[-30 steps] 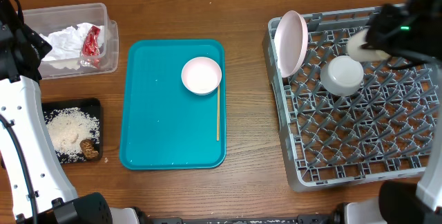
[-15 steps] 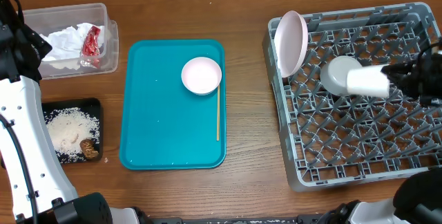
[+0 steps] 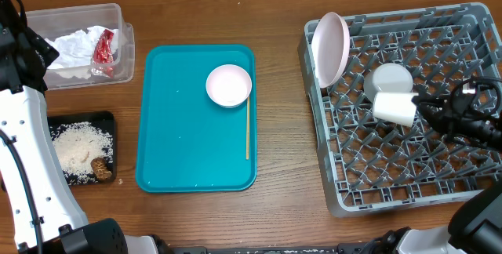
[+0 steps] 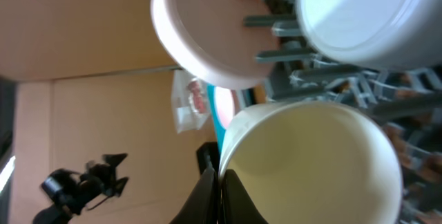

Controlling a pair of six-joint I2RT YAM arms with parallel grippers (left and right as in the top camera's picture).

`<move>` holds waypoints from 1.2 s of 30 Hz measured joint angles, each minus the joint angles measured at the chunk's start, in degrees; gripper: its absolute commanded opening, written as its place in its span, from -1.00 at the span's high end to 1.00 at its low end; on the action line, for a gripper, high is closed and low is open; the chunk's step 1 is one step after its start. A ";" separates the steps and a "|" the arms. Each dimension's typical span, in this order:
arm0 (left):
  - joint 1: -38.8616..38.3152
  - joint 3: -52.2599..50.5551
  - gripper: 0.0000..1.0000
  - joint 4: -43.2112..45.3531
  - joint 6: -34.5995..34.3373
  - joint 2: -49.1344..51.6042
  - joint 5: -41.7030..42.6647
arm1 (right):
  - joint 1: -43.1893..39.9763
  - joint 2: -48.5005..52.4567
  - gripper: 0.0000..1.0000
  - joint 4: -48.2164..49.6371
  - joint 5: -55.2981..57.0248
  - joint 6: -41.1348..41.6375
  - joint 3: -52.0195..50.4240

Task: Sort waste into correct bins and load items into the dishwasher
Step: 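Carry the small cup to the dish rack and set it upside down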

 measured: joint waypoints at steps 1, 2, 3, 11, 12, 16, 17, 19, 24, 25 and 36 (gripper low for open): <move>0.00 0.00 -1.00 0.00 0.00 0.00 0.00 | -0.07 0.00 0.92 1.27 1.46 1.22 -0.04; 0.00 0.00 -1.00 0.00 0.00 0.00 0.00 | -0.13 0.00 0.92 1.66 2.19 1.70 -0.07; 0.00 0.00 -1.00 -0.02 0.00 0.00 0.00 | -0.22 0.00 0.92 2.43 3.15 2.58 -0.07; 0.00 0.00 -1.00 -0.02 0.00 0.00 0.00 | -1.09 0.00 0.92 5.62 6.10 7.17 -0.09; 0.00 0.00 -1.00 -0.02 0.02 0.00 0.00 | -1.09 0.00 0.92 5.64 6.12 7.34 -0.09; 0.00 0.00 -1.00 -0.02 0.00 0.00 0.00 | -1.09 0.00 0.92 5.81 6.14 7.78 -0.09; 0.00 0.00 -1.00 -0.02 0.02 0.00 0.00 | -1.09 0.00 0.92 5.81 6.12 7.80 -0.09; 0.00 0.00 -1.00 0.00 0.00 0.00 0.00 | -1.09 0.00 0.92 5.84 6.19 7.80 -0.09; 0.00 0.00 -1.00 -0.02 0.00 0.00 0.00 | -1.09 0.00 0.92 7.34 7.10 8.70 -0.44; 0.00 0.00 -1.00 -0.02 0.00 0.00 0.00 | -1.11 0.00 0.92 8.24 7.17 9.22 -0.79; 0.00 0.00 -1.00 -0.02 0.00 0.00 0.00 | -1.31 0.00 0.92 11.54 8.44 13.00 -3.85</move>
